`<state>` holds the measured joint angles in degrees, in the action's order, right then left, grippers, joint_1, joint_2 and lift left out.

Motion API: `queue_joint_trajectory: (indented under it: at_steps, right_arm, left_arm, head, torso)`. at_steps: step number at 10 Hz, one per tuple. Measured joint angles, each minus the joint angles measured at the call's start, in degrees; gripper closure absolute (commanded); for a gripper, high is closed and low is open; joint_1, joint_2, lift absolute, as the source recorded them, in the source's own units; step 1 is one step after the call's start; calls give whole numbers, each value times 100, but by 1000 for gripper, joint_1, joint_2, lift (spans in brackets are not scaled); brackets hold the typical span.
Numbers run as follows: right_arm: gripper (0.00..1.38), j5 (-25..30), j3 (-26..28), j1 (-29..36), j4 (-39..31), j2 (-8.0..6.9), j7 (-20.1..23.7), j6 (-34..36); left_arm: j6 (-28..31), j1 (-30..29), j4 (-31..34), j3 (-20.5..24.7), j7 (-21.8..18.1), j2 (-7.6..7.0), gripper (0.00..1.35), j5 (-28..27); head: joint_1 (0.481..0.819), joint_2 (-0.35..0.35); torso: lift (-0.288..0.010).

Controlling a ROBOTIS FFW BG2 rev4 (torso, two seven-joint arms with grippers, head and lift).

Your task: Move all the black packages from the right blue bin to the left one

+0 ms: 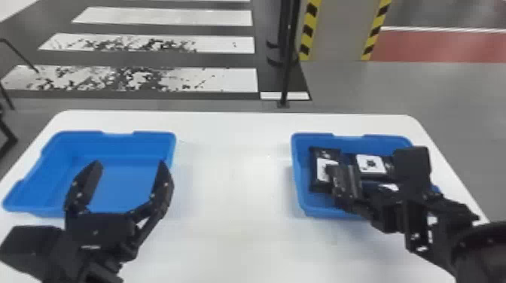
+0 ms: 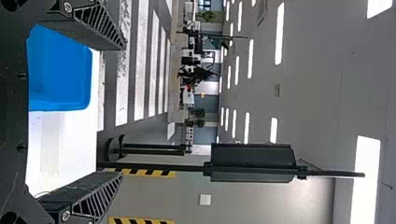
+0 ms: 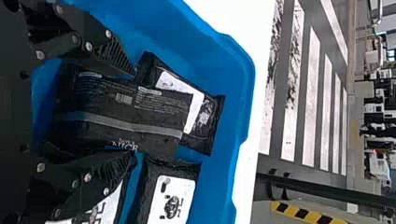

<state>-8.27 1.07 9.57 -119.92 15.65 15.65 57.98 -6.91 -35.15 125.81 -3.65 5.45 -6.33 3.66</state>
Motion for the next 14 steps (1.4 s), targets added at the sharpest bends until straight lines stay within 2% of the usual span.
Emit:
queue_joint_trajectory:
  at_steps: [1, 2, 3, 7, 9, 11, 12, 14]
  right_arm:
    - [898, -23, -4, -21, 24, 5, 0, 31]
    - [907, -82, -4, -60, 89, 12, -1, 36]
    - [1162, -126, -4, -97, 143, 16, -1, 38]
    - [1173, -287, 43, -13, 67, 12, -1, -408]
    - [1173, -462, 212, 134, -309, -2, 33, -713]
    - [1173, -961, 362, 233, -798, 6, 425, -988]
    - [1173, -1409, 322, 172, -764, 38, 772, -1221]
    - [1173, -2585, -190, -171, -135, 185, 1485, -1697]
  left_arm:
    - [0, 0, -3, 0, 0, 0, 101, 0]
    - [1, -3, -3, 0, -7, 0, 101, 0]
    - [1, -3, -6, 0, -9, 0, 101, 0]
    - [-36, -14, -16, 3, -18, 0, 99, 3]
    - [-154, -14, -16, 21, -18, 9, 98, 45]
    - [-195, 8, 95, -110, -37, -32, 134, 640]
    - [-66, 43, 295, -221, -127, -93, 153, 1066]
    - [262, 157, 699, -441, -378, -208, 153, 1748]
  head:
    - [695, -28]
    - [695, -27]
    - [695, -27]
    - [695, -17]
    - [695, -12]
    - [695, 20]
    - [695, 32]
    - [695, 95]
  torso:
    - [-183]
    - [-183]
    - [-183]
    - [-183]
    - [-183]
    - [-183]
    - [-183]
    - [-183]
